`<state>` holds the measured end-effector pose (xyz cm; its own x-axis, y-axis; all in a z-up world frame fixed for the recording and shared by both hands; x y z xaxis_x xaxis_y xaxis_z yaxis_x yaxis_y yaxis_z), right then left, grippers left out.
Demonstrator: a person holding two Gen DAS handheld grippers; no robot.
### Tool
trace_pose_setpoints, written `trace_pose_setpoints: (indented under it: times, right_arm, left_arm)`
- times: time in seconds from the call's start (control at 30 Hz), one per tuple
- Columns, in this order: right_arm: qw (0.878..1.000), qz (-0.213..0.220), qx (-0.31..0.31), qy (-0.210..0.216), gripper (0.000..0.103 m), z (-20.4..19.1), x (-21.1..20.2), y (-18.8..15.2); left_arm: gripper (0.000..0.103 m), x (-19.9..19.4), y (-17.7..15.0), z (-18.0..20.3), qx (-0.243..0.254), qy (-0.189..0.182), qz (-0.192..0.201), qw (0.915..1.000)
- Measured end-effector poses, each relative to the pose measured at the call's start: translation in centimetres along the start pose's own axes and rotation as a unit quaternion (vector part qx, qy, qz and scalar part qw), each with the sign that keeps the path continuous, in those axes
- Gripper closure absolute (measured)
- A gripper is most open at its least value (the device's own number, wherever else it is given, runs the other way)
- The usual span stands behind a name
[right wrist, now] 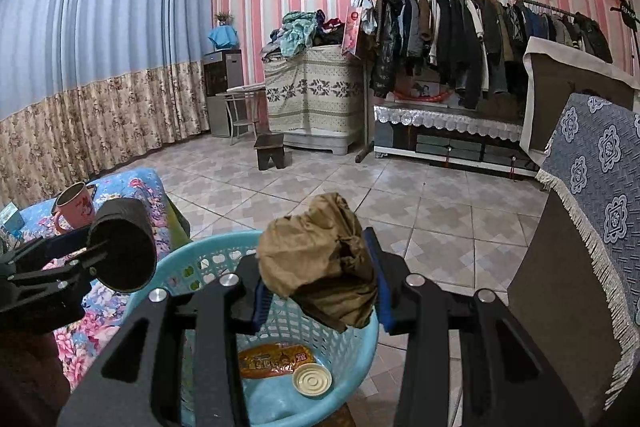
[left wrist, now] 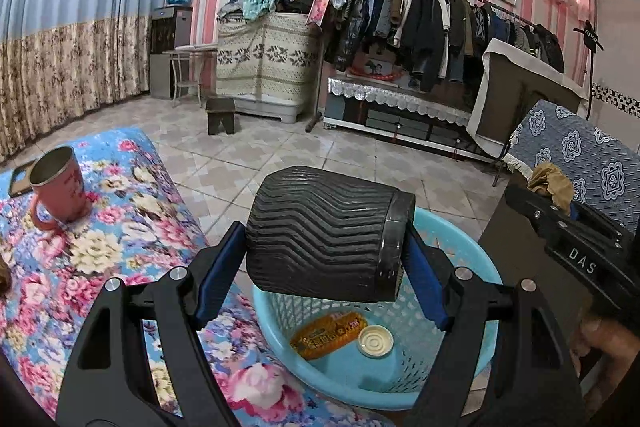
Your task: Collect trash
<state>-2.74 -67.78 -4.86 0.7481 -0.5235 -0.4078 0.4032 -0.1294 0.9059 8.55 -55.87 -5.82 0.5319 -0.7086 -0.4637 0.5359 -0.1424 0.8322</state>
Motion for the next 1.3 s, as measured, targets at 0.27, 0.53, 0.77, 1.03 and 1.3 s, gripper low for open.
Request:
trace_pose_setpoints:
  times: [0.27,0.53,0.77,1.03,1.3]
  right_arm:
    - [0.999,-0.004,-0.007,0.031,0.041,-1.7,0.7,-0.1]
    - [1.000,0.008,-0.002,0.024,0.039,-1.1,0.0,0.8]
    - [1.000,0.012,-0.002,0.029,0.039,-1.7,-0.8,1.6]
    - [0.995,0.019,-0.019,0.092,0.039,-9.7,-1.5,3.0]
    - [0.966,0.049,-0.036,0.253,0.035,-29.6,-5.5,6.4]
  left_arm:
    - [0.020,0.3,-0.2,0.2,-0.009,-0.008,-0.007,0.9999]
    - [0.017,-0.9,1.5,-1.6,-0.051,-0.013,0.012,0.9985]
    - [0.017,-2.3,2.3,-1.9,-0.057,-0.011,0.025,0.9980]
    - [0.017,-10.5,6.3,-9.4,-0.099,0.066,0.063,0.9909]
    - [0.016,-27.4,5.8,-30.5,-0.069,0.273,0.107,0.9536]
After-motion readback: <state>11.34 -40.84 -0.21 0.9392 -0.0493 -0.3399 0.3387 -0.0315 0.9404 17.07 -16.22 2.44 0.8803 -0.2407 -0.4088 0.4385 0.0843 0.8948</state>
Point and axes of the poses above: each gripper's, at about its wrist camera, not at the fingertips, and x roughly the way its jaws point, z to its right, y to its top, the point moved 9 cm from there along x, roughly the way its jaws point, and after that the axes turned 11 degrees about -x, right-handed, at the moved point
